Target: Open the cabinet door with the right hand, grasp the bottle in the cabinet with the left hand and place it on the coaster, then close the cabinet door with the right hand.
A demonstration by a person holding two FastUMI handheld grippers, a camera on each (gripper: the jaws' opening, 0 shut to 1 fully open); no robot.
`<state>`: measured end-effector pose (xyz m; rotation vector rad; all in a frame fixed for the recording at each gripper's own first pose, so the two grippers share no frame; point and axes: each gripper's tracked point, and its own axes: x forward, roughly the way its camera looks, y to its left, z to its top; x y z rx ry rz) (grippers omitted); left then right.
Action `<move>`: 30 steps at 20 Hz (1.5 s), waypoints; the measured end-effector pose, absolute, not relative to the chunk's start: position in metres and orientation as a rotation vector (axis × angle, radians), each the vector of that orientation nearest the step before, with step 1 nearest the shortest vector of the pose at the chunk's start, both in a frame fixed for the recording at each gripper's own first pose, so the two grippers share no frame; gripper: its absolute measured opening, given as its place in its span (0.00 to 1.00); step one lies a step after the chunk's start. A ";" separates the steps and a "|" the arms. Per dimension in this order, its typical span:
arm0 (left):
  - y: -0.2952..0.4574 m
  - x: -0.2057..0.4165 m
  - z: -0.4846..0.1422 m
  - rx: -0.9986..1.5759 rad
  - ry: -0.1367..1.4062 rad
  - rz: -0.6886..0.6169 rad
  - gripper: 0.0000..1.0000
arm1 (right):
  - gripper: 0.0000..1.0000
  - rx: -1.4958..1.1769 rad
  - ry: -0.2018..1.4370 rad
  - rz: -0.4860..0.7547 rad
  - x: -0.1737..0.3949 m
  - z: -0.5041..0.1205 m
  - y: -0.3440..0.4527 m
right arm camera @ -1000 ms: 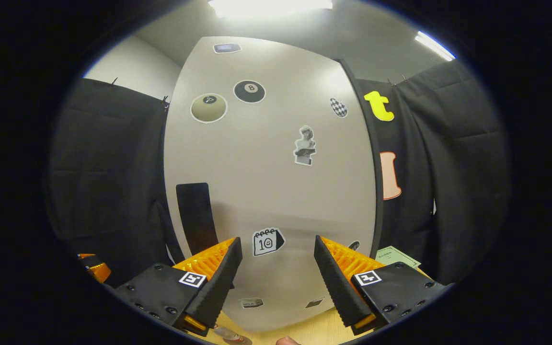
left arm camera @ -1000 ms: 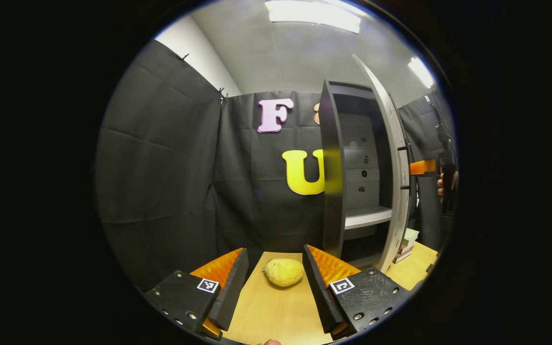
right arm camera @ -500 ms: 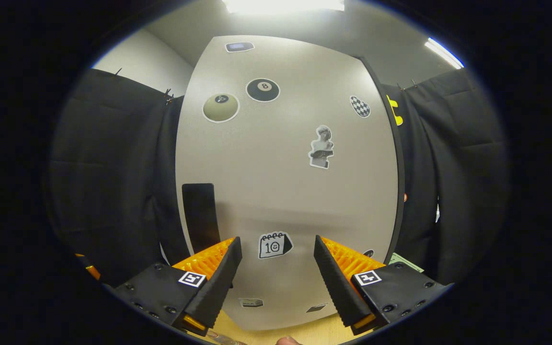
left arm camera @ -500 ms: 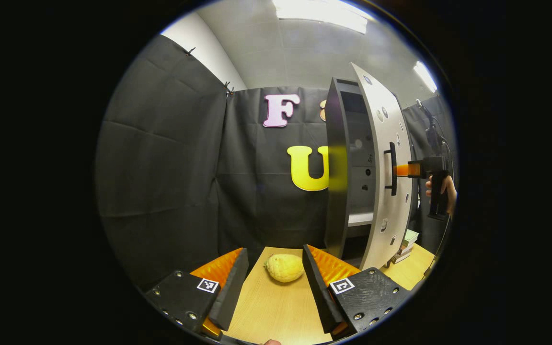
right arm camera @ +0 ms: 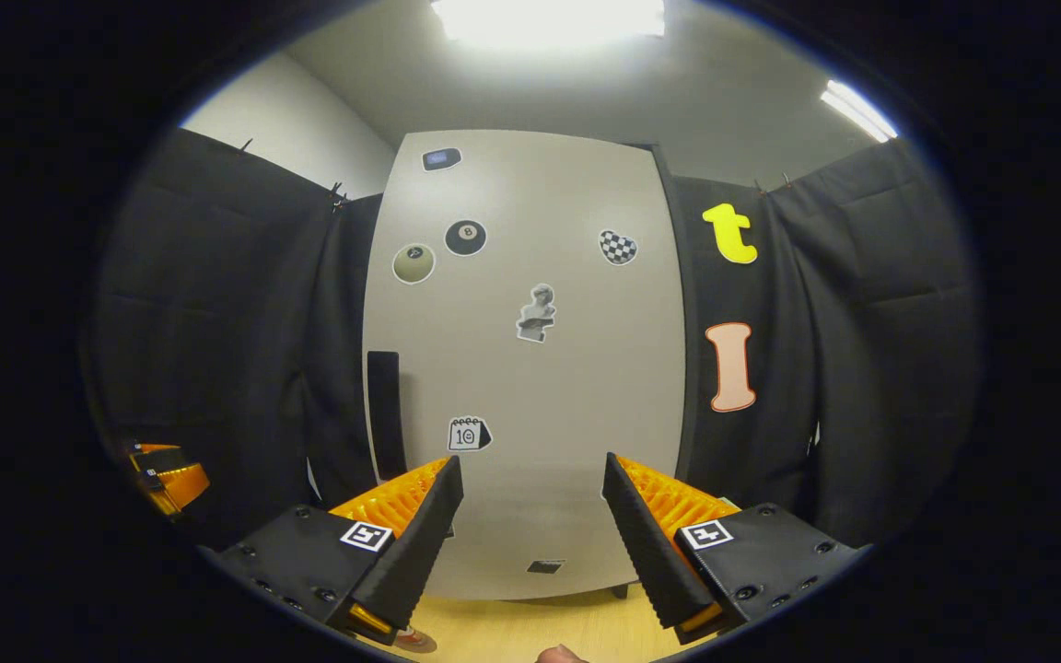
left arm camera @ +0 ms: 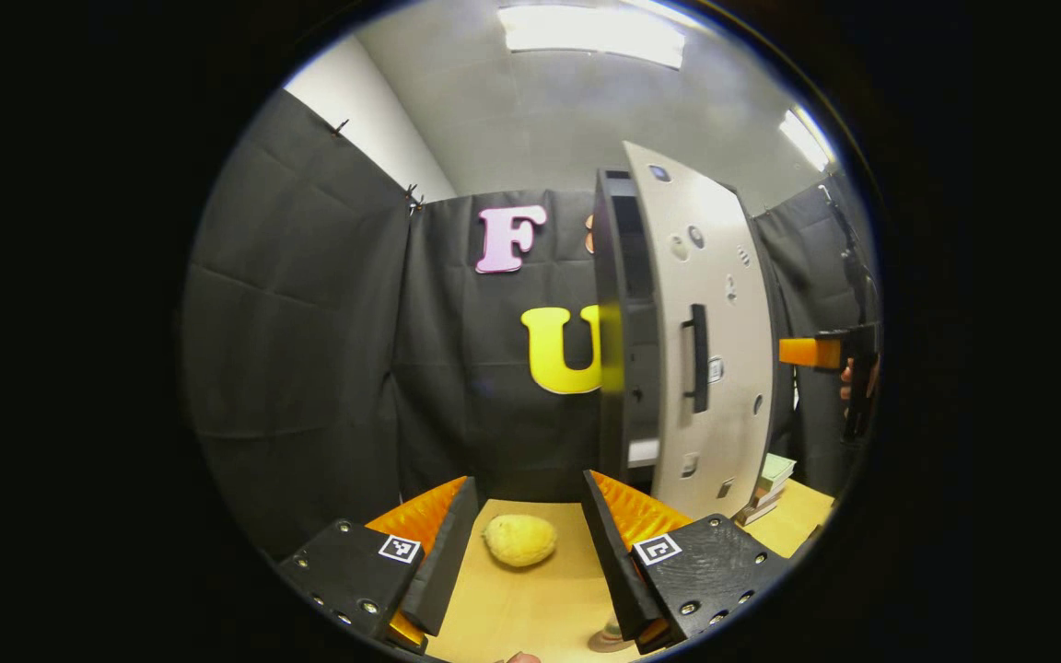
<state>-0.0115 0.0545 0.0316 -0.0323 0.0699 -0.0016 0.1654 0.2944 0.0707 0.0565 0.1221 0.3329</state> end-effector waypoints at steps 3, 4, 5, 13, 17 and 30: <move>0.012 -0.016 0.041 -0.028 0.066 -0.030 0.66 | 0.98 0.036 0.123 0.314 0.140 0.067 0.252; -0.002 -0.017 0.045 -0.020 0.064 -0.037 0.66 | 0.98 0.036 0.126 0.312 0.132 0.065 0.239; -0.015 -0.019 0.048 -0.014 0.060 -0.041 0.66 | 0.98 0.037 0.129 0.310 0.126 0.063 0.227; -0.108 -0.054 0.066 0.007 0.034 -0.060 0.66 | 0.98 0.014 0.119 0.289 0.073 0.041 0.143; -0.125 -0.070 0.063 0.031 0.040 -0.066 0.65 | 0.98 0.010 0.113 0.283 0.058 0.036 0.134; -0.110 -0.092 0.054 0.041 0.028 -0.124 0.66 | 0.98 0.040 0.091 0.225 0.020 0.048 0.162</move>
